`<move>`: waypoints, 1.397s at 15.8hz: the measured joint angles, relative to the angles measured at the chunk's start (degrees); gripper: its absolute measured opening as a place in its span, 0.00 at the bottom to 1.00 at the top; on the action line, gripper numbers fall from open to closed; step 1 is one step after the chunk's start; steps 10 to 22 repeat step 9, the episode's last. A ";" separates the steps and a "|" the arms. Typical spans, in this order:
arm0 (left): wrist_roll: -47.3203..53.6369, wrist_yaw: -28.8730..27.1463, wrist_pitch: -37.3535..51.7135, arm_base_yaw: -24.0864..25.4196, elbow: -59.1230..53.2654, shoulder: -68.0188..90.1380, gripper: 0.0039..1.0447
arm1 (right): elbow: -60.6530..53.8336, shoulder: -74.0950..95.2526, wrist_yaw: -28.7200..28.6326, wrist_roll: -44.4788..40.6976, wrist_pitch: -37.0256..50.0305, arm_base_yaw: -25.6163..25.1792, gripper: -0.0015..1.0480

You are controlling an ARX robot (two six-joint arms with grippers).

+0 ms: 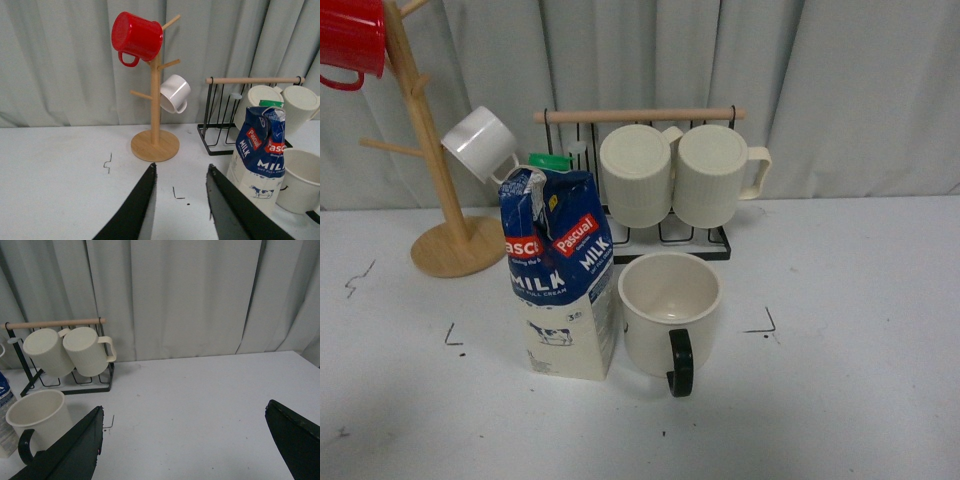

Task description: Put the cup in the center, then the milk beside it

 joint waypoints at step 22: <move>0.07 0.00 0.00 0.00 0.00 0.00 0.94 | 0.02 0.00 0.00 0.00 0.00 0.00 0.94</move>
